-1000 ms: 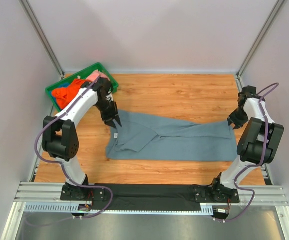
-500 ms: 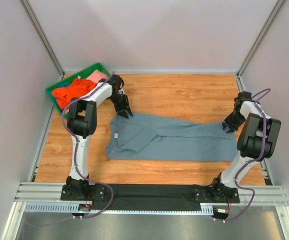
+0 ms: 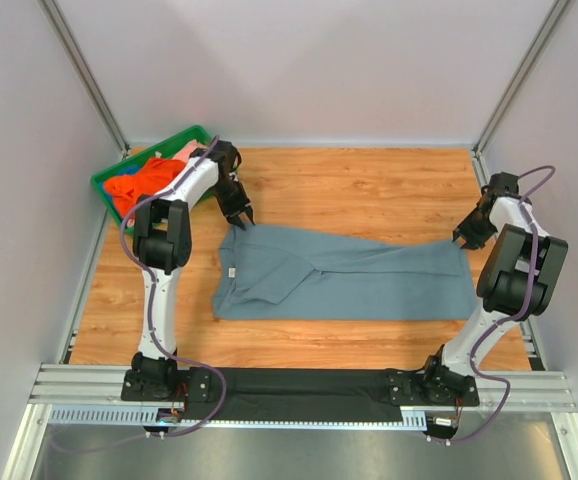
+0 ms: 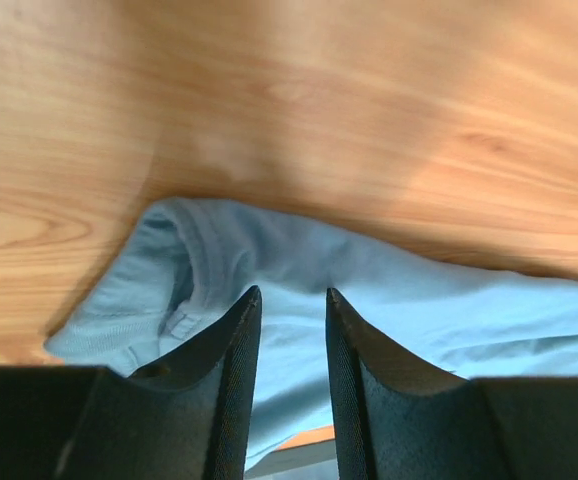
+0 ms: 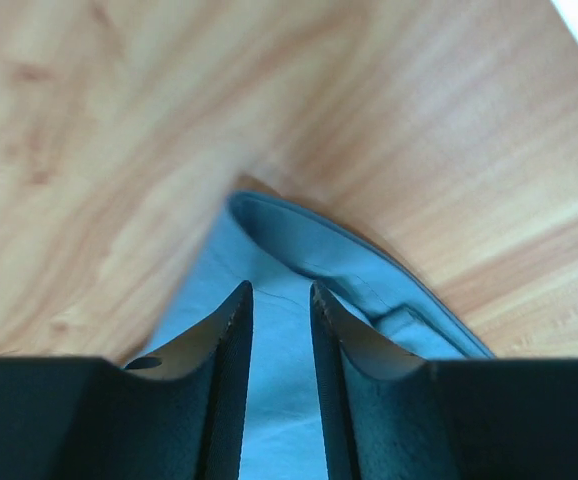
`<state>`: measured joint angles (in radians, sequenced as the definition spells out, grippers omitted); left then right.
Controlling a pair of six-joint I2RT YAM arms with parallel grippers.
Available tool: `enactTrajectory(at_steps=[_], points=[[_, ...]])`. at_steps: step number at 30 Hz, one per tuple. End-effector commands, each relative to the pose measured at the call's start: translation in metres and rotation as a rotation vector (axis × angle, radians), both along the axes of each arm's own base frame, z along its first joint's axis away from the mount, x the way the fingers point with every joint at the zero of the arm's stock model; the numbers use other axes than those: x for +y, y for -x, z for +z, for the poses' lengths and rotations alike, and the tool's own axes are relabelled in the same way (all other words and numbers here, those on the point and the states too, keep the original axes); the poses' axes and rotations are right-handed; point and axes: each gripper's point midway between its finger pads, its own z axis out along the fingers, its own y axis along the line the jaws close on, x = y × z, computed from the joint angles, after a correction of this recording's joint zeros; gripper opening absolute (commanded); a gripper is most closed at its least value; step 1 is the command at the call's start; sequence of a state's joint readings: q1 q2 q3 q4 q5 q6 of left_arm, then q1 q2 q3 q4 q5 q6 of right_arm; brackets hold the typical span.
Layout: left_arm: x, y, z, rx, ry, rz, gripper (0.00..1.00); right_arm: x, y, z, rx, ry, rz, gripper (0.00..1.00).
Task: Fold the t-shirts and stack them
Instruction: Fold the tshirt
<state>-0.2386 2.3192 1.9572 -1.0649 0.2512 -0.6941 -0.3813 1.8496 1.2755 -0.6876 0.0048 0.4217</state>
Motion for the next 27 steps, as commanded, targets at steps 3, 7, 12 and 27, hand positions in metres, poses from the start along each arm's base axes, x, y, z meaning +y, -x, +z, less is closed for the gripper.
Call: enactTrajectory(at_steps=[3, 7, 12, 27], points=[[-0.032, -0.030, 0.052, -0.177, 0.204, -0.036, 0.40, -0.003, -0.042, 0.036, -0.140, -0.017, 0.102, 0.35], [-0.052, -0.026, 0.047, -0.172, 0.264, -0.088, 0.40, 0.004, -0.043, 0.031, -0.116, -0.060, 0.154, 0.40], [-0.068, -0.019, 0.031, -0.152, 0.305, -0.131, 0.40, 0.005, -0.030, 0.018, -0.053, -0.090, 0.155, 0.41], [-0.053, -0.018, -0.014, -0.079, 0.195, -0.112, 0.39, -0.001, -0.036, -0.001, -0.051, -0.074, 0.190, 0.10]])
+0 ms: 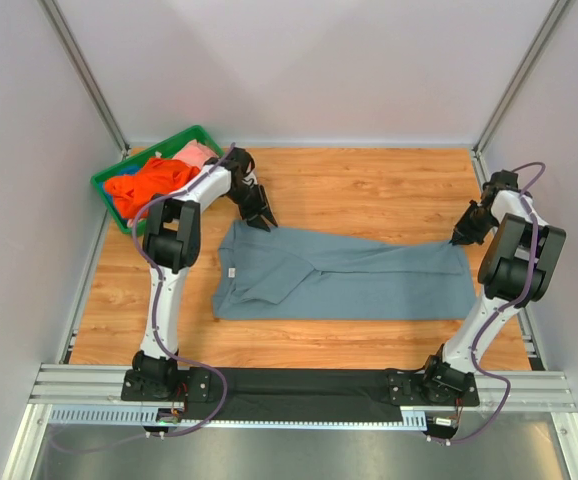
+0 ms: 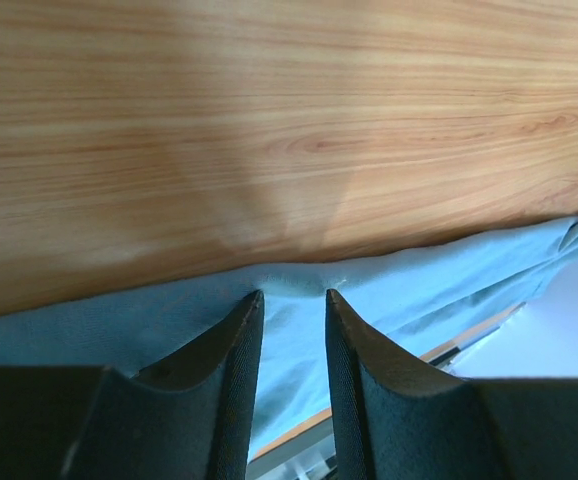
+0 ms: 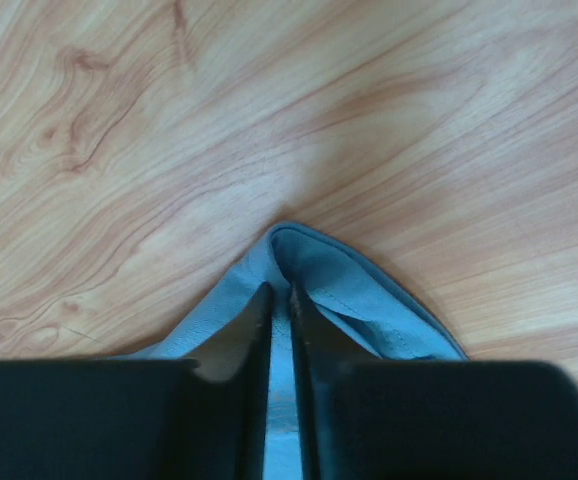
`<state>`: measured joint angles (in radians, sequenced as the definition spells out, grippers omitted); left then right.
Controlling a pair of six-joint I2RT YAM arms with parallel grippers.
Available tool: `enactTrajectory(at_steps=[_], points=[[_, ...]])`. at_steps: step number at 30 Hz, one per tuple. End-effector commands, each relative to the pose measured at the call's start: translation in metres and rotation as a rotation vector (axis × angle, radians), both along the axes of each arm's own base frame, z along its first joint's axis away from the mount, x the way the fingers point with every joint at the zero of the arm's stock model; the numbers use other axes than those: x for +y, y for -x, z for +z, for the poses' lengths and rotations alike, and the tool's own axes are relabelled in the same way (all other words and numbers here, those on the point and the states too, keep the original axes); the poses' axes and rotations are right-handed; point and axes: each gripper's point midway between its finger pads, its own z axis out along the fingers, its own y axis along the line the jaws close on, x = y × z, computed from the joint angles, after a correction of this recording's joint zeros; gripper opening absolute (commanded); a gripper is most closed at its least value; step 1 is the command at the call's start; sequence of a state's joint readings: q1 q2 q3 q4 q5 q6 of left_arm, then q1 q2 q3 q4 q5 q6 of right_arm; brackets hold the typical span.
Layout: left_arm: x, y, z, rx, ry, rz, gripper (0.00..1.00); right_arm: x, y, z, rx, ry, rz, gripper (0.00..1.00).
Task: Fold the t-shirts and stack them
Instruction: Fold the tshirt
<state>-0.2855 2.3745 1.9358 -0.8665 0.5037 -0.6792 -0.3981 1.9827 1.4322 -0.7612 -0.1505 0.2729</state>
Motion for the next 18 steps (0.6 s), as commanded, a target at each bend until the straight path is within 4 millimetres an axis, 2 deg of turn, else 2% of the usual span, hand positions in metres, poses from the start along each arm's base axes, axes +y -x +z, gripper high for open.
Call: enactTrajectory(at_steps=[1, 2, 3, 7, 12, 18], points=[[0.015, -0.009, -0.011, -0.021, -0.096, 0.015, 0.39, -0.011, -0.013, 0.005, -0.056, 0.046, 0.005, 0.04], [0.018, -0.010, -0.012, -0.017, -0.108, 0.024, 0.39, -0.018, -0.014, 0.011, -0.066, 0.082, -0.016, 0.00], [0.021, -0.011, -0.013, -0.016, -0.126, 0.035, 0.39, -0.020, -0.011, 0.010, -0.065, 0.097, -0.024, 0.00], [0.044, -0.012, -0.022, 0.016, -0.253, 0.079, 0.38, -0.031, -0.019, 0.021, -0.143, 0.162, -0.048, 0.00], [0.047, -0.016, -0.023, 0.020, -0.267, 0.115, 0.38, -0.036, -0.023, 0.027, -0.203, 0.200, -0.064, 0.00], [0.055, -0.021, -0.025, 0.022, -0.308, 0.152, 0.37, -0.042, -0.039, 0.041, -0.301, 0.224, -0.076, 0.00]])
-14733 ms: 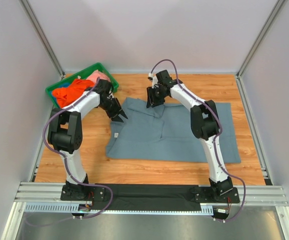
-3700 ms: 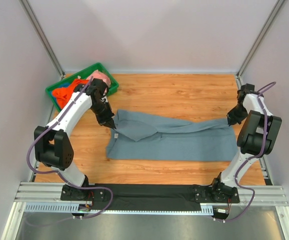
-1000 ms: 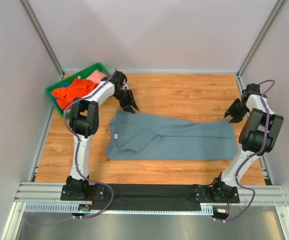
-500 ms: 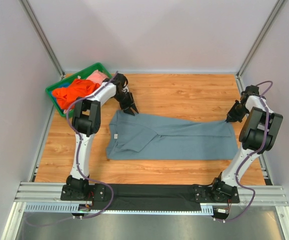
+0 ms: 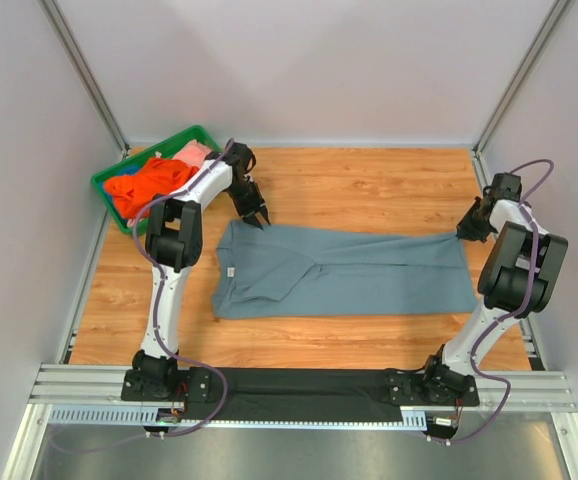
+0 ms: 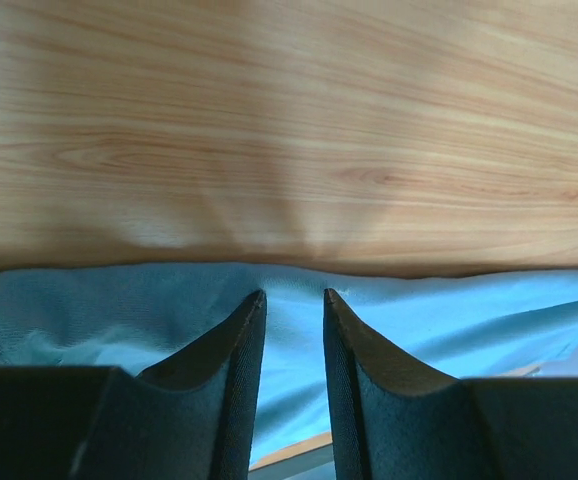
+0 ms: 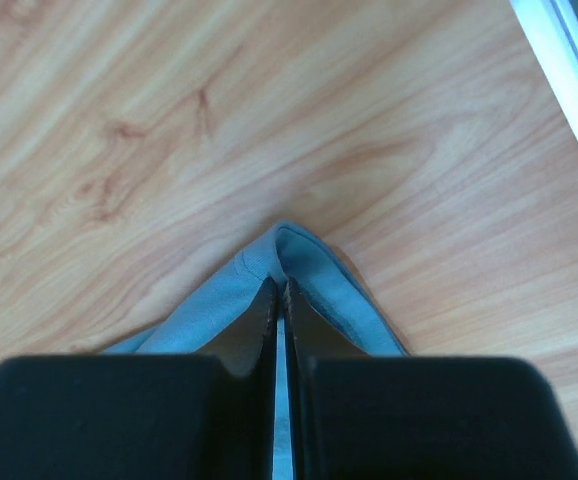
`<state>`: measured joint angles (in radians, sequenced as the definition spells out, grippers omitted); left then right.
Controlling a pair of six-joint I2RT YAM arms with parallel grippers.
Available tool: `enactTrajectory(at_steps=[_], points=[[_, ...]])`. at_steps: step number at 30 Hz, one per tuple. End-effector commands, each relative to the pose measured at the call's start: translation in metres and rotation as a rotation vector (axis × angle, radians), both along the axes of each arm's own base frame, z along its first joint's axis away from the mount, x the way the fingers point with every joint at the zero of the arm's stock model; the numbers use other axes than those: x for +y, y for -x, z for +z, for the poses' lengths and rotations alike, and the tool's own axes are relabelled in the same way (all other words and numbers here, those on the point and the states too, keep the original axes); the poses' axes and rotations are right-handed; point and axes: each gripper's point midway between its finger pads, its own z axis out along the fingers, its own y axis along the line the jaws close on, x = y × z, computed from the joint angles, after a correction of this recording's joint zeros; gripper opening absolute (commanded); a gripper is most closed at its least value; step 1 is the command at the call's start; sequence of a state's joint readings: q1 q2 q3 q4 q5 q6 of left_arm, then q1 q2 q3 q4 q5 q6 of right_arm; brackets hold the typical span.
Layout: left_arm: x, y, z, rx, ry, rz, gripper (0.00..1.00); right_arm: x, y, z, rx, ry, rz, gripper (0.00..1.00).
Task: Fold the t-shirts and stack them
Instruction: Fold the tshirt
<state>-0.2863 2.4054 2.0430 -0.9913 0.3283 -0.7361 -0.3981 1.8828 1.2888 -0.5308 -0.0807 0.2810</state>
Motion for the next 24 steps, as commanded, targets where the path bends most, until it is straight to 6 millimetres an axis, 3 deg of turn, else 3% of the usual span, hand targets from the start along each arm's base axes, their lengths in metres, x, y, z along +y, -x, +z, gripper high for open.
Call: enactTrajectory(at_steps=[1, 8, 14, 20, 21, 24], points=[[0.033, -0.011, -0.022, 0.002, -0.140, 0.066, 0.37, -0.025, -0.032, 0.032, -0.166, 0.086, -0.038, 0.00], [0.032, -0.018, -0.019, -0.001, -0.123, 0.102, 0.37, -0.023, -0.051, 0.022, -0.194, 0.044, -0.029, 0.08], [0.010, -0.036, 0.017, -0.077, 0.001, 0.116, 0.38, -0.024, -0.058, 0.037, -0.192, 0.032, -0.041, 0.24], [-0.008, -0.045, 0.057, -0.156, 0.109, 0.115, 0.39, -0.025, -0.025, 0.050, -0.041, 0.026, -0.157, 0.30], [-0.011, -0.046, 0.064, -0.172, 0.131, 0.108, 0.39, -0.023, -0.007, 0.045, 0.036, 0.019, -0.202, 0.31], [-0.020, -0.044, 0.073, -0.186, 0.168, 0.088, 0.39, -0.019, 0.020, 0.043, 0.131, 0.015, -0.261, 0.31]])
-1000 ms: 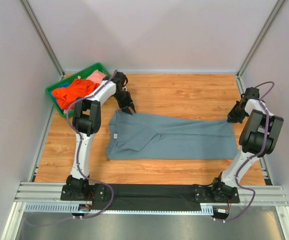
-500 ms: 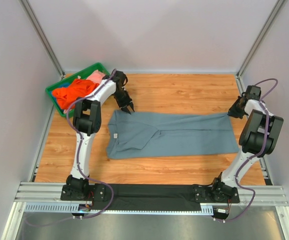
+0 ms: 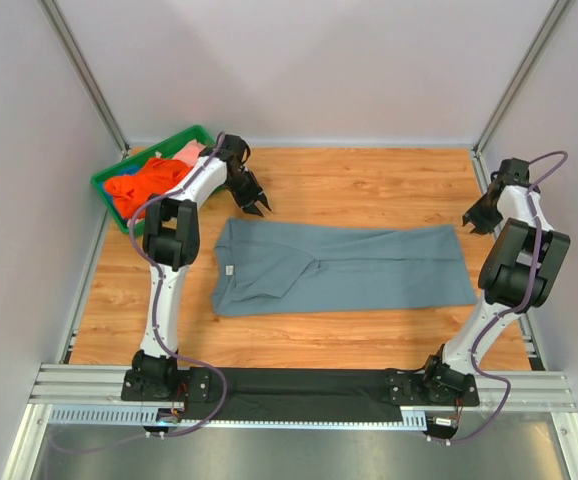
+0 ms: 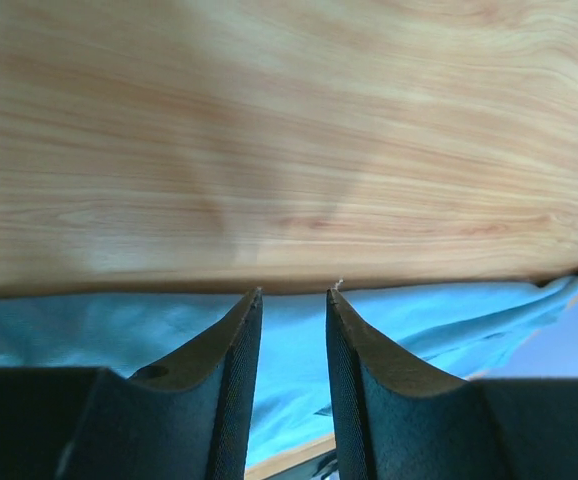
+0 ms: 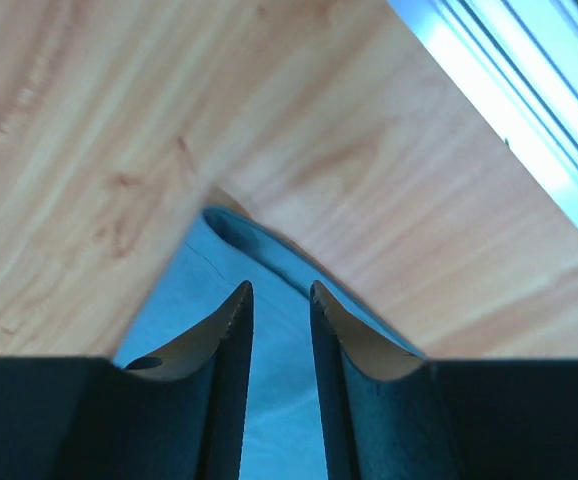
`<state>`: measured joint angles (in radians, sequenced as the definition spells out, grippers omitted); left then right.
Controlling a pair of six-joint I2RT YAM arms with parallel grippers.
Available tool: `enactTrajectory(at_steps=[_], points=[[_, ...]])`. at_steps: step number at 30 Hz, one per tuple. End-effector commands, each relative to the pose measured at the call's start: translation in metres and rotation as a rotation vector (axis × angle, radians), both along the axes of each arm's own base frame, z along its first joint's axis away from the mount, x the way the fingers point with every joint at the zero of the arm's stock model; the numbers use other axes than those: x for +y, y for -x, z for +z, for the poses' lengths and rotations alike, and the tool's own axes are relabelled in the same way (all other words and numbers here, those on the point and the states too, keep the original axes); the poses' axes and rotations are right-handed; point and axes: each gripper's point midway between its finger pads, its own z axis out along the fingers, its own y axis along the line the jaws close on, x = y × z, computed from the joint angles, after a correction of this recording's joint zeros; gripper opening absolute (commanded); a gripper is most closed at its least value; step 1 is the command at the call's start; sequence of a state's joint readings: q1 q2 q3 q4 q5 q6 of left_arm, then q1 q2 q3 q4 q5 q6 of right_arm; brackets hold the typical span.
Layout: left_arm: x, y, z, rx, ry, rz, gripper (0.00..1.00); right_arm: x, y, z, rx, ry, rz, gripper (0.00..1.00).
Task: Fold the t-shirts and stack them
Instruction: Fold the tshirt
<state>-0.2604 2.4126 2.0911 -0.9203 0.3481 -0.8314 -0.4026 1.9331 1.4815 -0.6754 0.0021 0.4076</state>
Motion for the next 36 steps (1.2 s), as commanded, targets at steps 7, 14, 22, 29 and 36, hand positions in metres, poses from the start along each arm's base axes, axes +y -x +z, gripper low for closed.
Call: enactTrajectory(at_steps=[7, 14, 22, 29, 36], points=[[-0.027, 0.012, 0.060, -0.129, 0.087, -0.091, 0.39, 0.024, 0.055, 0.004, 0.134, -0.104, -0.138, 0.33], [-0.020, 0.030, 0.039, -0.091, 0.042, -0.115, 0.39, 0.035, 0.061, -0.019, 0.155, -0.160, -0.168, 0.34], [-0.011, 0.036, 0.007, -0.037, -0.015, -0.125, 0.38, 0.030, 0.064, -0.039, 0.195, -0.126, -0.204, 0.28], [0.007, 0.044, -0.023, 0.039, -0.133, -0.134, 0.37, 0.007, 0.056, -0.031, 0.158, -0.005, -0.192, 0.00], [0.018, 0.045, -0.031, 0.067, -0.190, -0.106, 0.37, 0.000, 0.046, -0.015, 0.054, 0.066, -0.143, 0.00]])
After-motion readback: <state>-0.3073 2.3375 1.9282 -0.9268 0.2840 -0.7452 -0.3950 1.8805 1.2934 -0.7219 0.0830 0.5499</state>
